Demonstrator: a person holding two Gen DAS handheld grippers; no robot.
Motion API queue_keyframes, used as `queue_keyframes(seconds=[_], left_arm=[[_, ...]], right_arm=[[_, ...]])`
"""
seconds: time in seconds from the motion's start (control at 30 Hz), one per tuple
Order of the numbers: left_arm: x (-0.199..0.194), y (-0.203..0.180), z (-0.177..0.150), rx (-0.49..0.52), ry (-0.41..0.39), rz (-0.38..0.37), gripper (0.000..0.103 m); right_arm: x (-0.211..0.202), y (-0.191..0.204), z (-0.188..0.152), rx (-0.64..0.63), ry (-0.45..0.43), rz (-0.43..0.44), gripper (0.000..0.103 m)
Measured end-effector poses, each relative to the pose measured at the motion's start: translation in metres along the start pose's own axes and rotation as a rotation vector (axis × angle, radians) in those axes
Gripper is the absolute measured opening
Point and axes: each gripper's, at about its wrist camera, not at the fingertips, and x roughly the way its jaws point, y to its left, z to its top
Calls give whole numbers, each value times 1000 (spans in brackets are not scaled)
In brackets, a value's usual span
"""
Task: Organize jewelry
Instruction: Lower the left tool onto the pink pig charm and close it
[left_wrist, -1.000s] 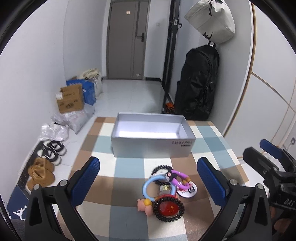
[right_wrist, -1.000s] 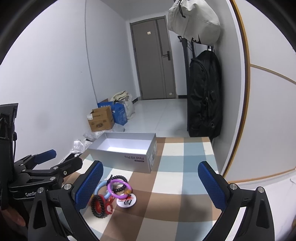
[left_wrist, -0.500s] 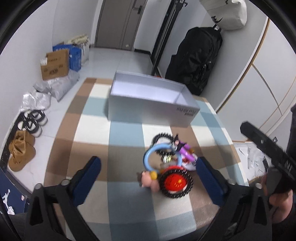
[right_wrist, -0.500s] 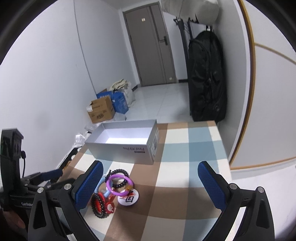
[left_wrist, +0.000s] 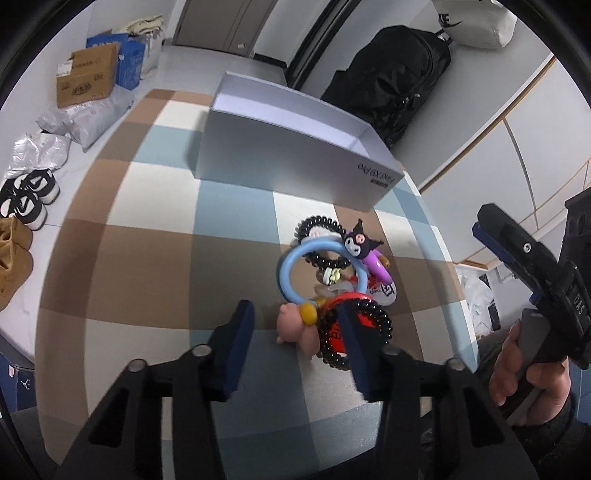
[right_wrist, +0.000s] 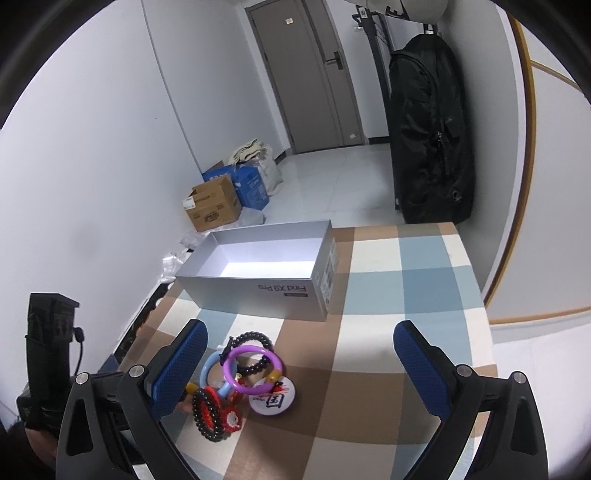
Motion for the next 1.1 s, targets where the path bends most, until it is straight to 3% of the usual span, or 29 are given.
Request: queue_keyframes(seconds=[0.17, 0.5, 0.83, 1.03, 1.1], left_arm=[[4, 12, 1, -60, 32, -44, 20], [1, 19, -2, -81, 41, -55, 18], [-20, 28, 3, -142, -53, -37, 18], [-27, 26, 8, -147, -104, -9, 18], [-27, 27, 9, -149, -111, -9, 18]], right_arm=[[0, -1, 1, 10, 7, 10, 102], [0, 3, -4, 9, 45, 63, 99], [10, 28, -24, -73, 152, 158, 75], [24, 51, -41, -169, 227, 167, 56], [29, 57, -45, -199, 243, 159, 55]])
